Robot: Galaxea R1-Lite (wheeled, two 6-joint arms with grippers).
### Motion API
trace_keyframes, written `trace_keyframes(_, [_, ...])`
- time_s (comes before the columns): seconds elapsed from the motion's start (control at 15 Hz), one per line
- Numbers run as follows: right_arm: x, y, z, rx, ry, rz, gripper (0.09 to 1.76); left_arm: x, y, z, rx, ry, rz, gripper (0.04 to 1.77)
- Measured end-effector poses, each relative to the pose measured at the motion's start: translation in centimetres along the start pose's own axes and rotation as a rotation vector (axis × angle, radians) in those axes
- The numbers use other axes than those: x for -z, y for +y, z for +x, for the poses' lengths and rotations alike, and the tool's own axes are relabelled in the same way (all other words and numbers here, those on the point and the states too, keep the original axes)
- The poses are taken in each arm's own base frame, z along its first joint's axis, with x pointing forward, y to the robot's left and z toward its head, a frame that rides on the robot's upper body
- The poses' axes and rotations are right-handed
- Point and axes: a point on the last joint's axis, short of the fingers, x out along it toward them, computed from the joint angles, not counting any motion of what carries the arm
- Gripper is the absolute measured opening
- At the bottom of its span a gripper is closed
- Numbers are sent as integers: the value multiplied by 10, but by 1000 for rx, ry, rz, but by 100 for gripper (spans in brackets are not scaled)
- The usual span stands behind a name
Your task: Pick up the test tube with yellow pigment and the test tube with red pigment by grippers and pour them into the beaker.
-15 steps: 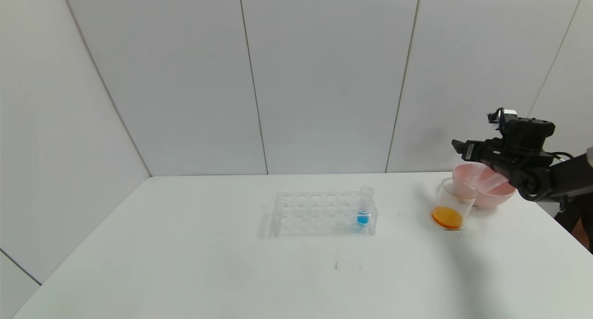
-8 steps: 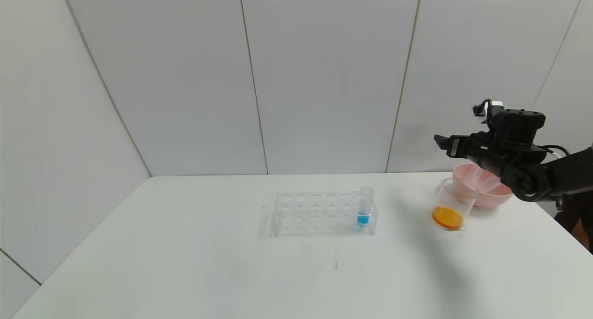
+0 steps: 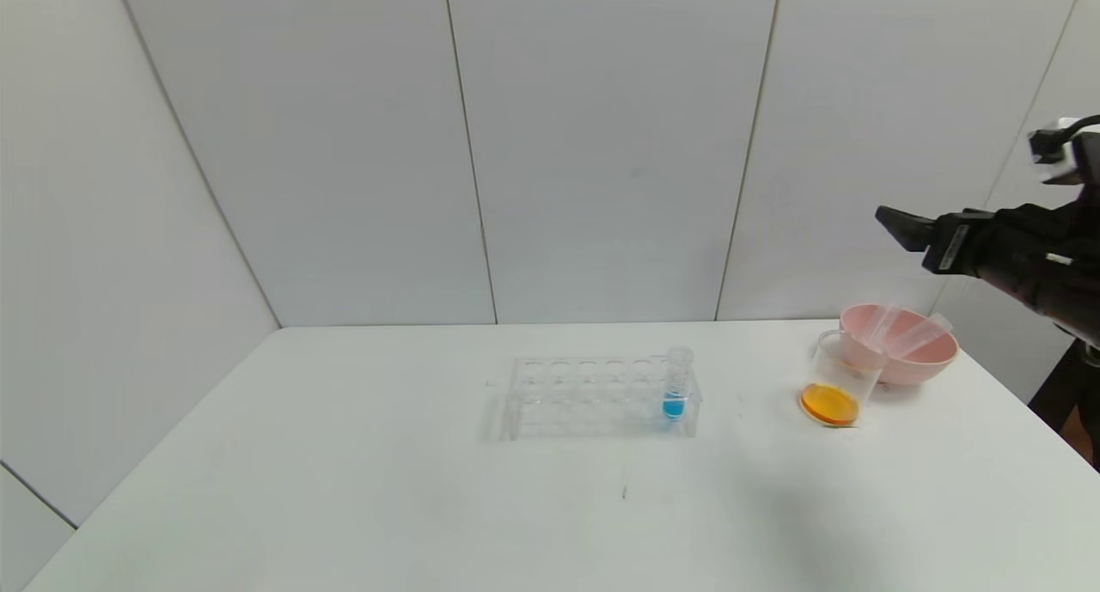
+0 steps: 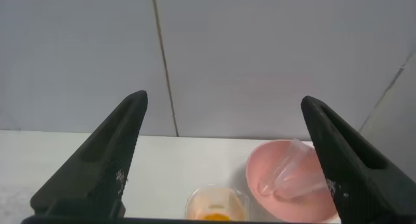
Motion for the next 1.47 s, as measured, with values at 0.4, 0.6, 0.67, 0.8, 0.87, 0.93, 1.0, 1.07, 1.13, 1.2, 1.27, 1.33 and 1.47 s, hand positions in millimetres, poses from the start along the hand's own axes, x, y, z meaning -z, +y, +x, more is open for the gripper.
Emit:
trace_keyframes(0.4, [-29,7,-129,-10,-141,-53,170,0,0,0,0,0,0,172])
trace_keyframes(0.6, [-25,9,-186,-8,-161,-94,170,0,0,0,0,0,0,172])
trace_keyframes(0.67, [-24,9,-204,-8,-163,-98,170,0,0,0,0,0,0,172])
trace_keyframes(0.8, [-16,10,-241,-4,-161,-100,170,0,0,0,0,0,0,172])
trace_keyframes(0.87, [-11,10,-259,-1,-159,-100,170,0,0,0,0,0,0,172])
trace_keyframes(0.93, [-4,10,-279,0,-161,-101,170,0,0,0,0,0,0,172])
trace_keyframes(1.0, [4,10,-297,1,-156,-101,170,0,0,0,0,0,0,172])
trace_keyframes(1.07, [13,10,-313,1,-153,-102,170,0,0,0,0,0,0,172])
trace_keyframes(1.13, [23,10,-329,2,-146,-103,170,0,0,0,0,0,0,172])
trace_keyframes(1.2, [32,10,-342,5,-158,-106,170,0,0,0,0,0,0,172])
trace_keyframes(1.27, [38,10,-352,12,-185,-111,170,0,0,0,0,0,0,172])
trace_keyframes(1.33, [43,10,-359,37,-226,-113,170,0,0,0,0,0,0,172])
trace_keyframes(1.47, [51,9,-361,65,-313,-118,170,0,0,0,0,0,0,172])
